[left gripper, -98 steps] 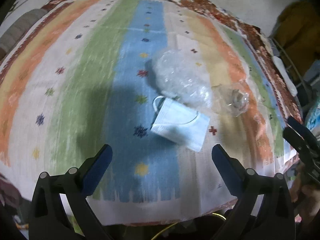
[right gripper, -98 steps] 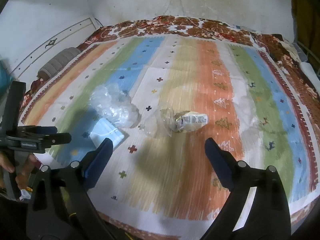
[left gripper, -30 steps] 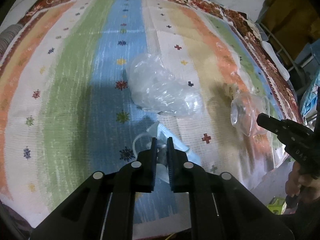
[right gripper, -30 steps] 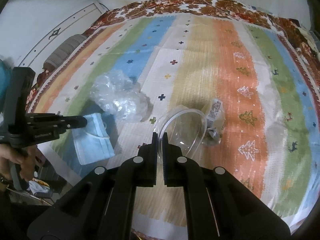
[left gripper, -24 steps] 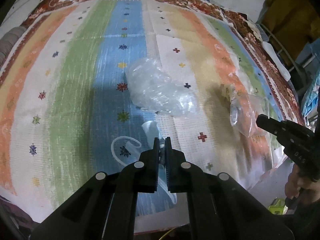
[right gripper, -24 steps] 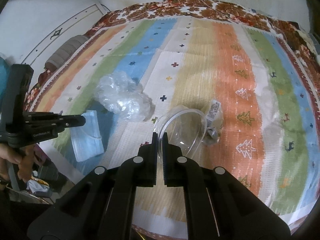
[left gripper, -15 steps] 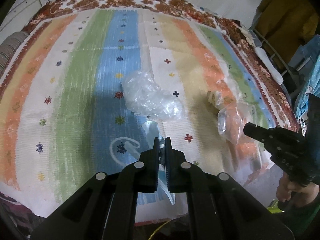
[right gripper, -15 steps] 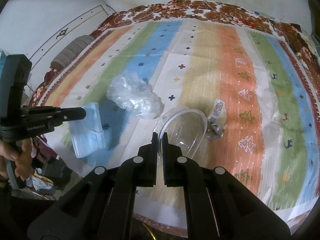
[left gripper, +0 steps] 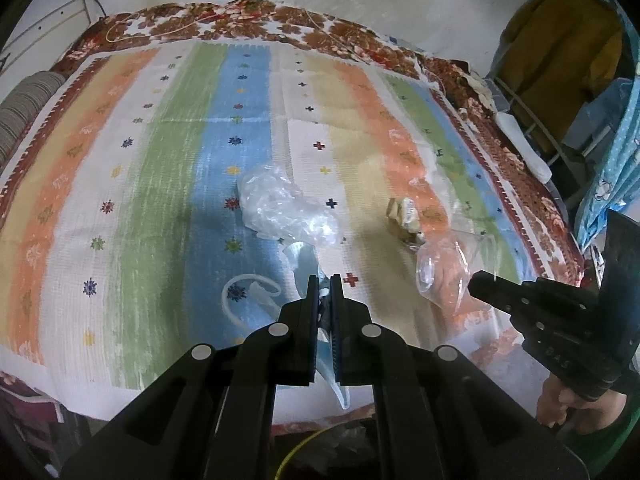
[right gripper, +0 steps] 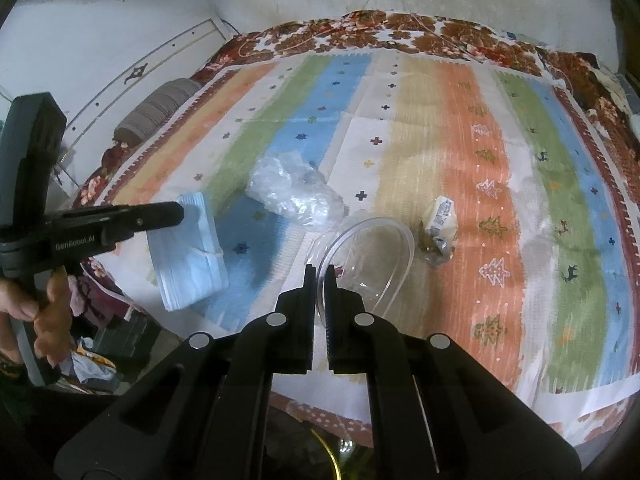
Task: Collect trash
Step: 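Lift the blue mask and clear cup off the blanket with both tools, then carry the held mask and cup toward the bin with both tools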
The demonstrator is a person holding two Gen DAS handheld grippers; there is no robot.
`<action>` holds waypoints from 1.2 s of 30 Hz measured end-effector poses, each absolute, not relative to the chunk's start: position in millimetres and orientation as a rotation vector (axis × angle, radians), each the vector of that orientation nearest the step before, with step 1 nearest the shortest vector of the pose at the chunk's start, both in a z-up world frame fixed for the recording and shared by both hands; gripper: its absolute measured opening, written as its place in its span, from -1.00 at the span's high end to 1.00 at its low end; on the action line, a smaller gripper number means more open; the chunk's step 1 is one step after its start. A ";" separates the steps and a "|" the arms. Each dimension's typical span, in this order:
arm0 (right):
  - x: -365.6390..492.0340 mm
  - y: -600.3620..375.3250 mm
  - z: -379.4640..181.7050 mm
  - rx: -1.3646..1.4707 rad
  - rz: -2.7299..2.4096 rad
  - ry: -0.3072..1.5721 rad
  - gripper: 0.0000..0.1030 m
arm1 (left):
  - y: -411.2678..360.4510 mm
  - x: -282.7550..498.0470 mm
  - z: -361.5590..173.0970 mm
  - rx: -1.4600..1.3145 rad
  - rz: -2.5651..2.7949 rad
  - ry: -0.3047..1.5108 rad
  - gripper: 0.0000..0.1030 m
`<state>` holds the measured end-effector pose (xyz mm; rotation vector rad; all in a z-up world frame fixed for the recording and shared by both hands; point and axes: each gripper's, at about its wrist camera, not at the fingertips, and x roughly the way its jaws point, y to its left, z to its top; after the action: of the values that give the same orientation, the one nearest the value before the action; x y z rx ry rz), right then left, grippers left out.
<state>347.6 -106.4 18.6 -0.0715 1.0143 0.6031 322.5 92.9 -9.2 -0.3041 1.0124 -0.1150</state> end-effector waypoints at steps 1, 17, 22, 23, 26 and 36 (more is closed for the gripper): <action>346.5 -106.5 19.8 -0.070 0.602 1.012 0.93 | 91.6 319.8 -7.0 -0.306 -0.121 1.009 0.91; 311.4 -127.8 54.5 -0.025 0.661 0.941 0.93 | 73.0 274.1 21.6 -0.351 -0.190 0.945 0.91; 294.2 -129.2 66.8 -0.074 0.689 0.878 0.93 | 74.2 263.2 26.1 -0.370 -0.194 0.929 0.91; 290.1 -129.1 69.9 -0.078 0.696 0.869 0.93 | 75.0 260.4 27.1 -0.372 -0.190 0.925 0.91; 278.8 -128.0 75.6 -0.097 0.711 0.850 0.93 | 77.6 255.4 27.9 -0.399 -0.189 0.925 0.91; 249.7 -124.7 80.9 -0.105 0.744 0.858 0.93 | 71.9 232.9 38.6 -0.459 -0.226 0.887 0.91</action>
<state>249.7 -124.7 80.9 -0.1046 0.8581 0.7437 232.9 71.9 38.6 -0.4586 0.8869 -0.2261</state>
